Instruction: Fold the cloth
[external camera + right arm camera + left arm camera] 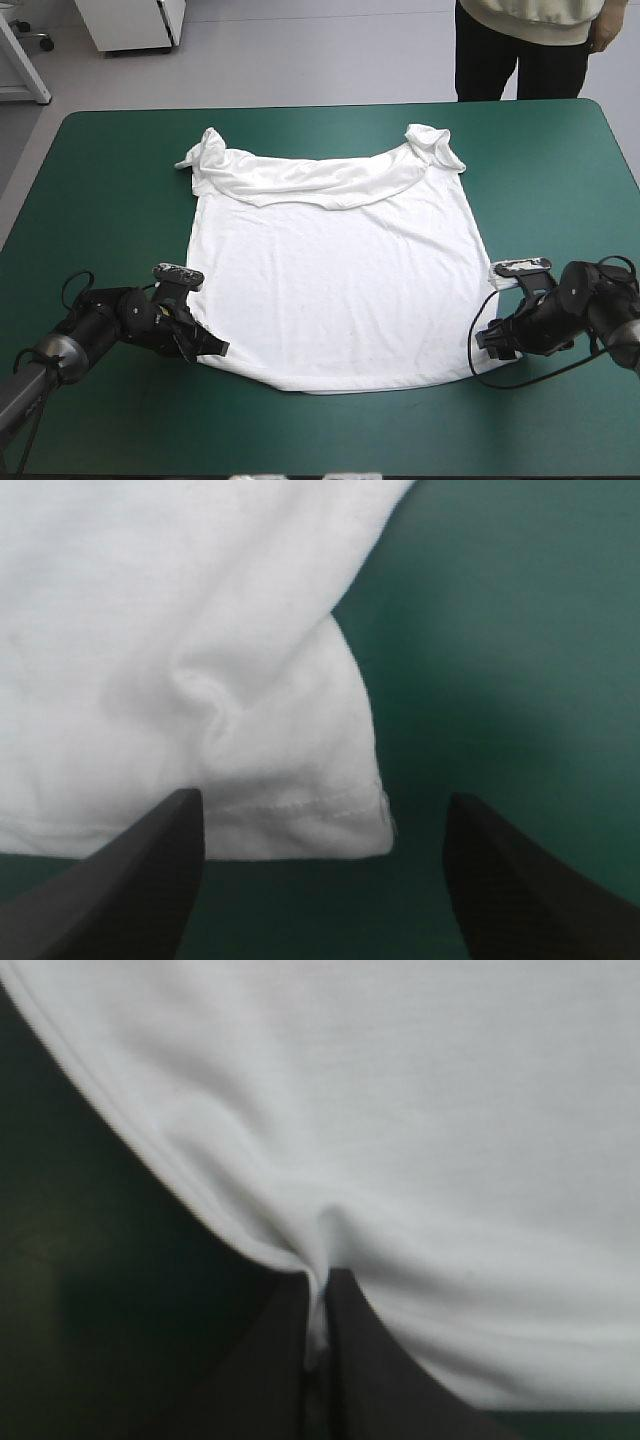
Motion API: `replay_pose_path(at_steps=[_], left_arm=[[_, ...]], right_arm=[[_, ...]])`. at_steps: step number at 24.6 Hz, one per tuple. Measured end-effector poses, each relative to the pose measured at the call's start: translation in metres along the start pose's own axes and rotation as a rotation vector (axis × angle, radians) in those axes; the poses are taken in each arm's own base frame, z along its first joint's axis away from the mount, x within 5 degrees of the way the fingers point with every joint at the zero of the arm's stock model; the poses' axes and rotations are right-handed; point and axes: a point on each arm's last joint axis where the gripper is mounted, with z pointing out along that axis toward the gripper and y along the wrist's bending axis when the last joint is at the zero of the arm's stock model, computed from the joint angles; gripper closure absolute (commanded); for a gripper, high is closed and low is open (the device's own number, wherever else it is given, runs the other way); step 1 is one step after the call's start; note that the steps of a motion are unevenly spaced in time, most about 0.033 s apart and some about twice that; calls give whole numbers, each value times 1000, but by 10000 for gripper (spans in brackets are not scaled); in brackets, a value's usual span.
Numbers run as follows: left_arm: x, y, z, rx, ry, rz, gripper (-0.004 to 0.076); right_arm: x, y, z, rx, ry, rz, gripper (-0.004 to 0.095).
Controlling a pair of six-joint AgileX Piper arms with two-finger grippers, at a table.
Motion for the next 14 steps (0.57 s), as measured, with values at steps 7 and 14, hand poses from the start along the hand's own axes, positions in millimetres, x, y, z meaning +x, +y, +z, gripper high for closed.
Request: replay_pose_path(at_steps=[7, 14], left_arm=[[0, 0, 0, 0, -1, 0, 733], [0, 0, 1, 0, 0, 0, 733]], right_arm=[[-9, 2, 27, 18, 141, -35, 493], [-13, 17, 32, 20, 188, -122, 921]])
